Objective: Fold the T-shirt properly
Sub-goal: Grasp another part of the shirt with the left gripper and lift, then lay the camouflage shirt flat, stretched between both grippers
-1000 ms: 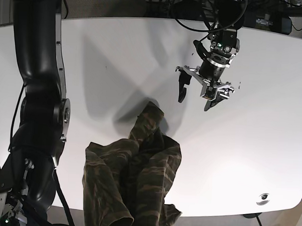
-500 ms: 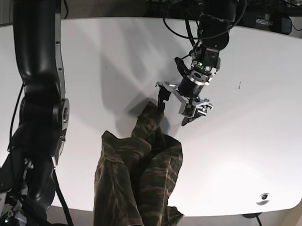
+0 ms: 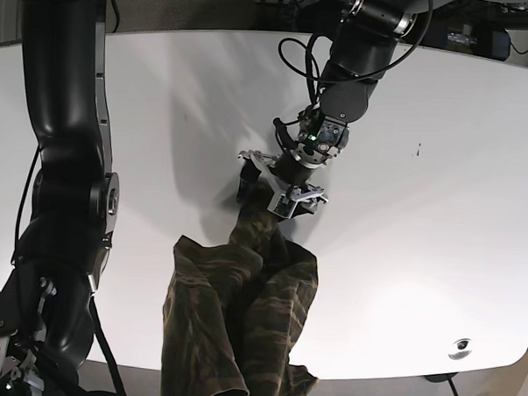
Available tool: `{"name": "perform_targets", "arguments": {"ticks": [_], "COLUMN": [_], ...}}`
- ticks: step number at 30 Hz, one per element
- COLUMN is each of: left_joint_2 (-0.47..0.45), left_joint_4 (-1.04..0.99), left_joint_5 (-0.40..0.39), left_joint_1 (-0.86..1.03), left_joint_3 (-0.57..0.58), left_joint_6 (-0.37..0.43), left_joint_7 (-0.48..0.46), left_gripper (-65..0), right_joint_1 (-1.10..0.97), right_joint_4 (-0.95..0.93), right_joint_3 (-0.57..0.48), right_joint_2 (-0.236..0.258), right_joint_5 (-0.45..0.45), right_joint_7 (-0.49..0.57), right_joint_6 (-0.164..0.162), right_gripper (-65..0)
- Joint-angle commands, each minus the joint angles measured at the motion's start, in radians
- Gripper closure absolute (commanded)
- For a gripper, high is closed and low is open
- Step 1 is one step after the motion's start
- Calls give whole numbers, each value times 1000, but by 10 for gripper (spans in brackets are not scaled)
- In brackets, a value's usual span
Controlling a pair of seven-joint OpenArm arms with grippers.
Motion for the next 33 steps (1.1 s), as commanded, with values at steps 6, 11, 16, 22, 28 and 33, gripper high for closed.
{"name": "perform_targets", "arguments": {"ticks": [6,11,16,22,28,33], "left_joint_2": [-35,-71,-71,-200,-401,-431], "left_joint_4": [-66,285,597,696,543,511], "left_joint_5": [-11,-11,-11,-11,-11,-14], "left_joint_1": [-49,66,46,-261,-587,-497], "left_joint_3": [-8,-172,-507,-760,-821,-861], "left_joint_6": [-8,-103,-261,-385,-411,-413], "left_joint_7": [35,118,376,670,787,787], "left_gripper": [-7,-3,-3,-3,-3,-3], "right_joint_1": [45,45,45,45,45,45], "right_joint_4": [10,-38,-233,-553,-724,-612], "right_joint_3": [6,12,42,43,48,75], "right_joint_2": [27,32,67,110,152,198], "right_joint_5": [6,-141,-249,-250,-250,-236], "right_joint_7": [39,99,225,386,480,412], "right_joint_6": [-5,3,54,49,46,28], "right_gripper": [-19,-19,-19,-19,-19,-19]}}
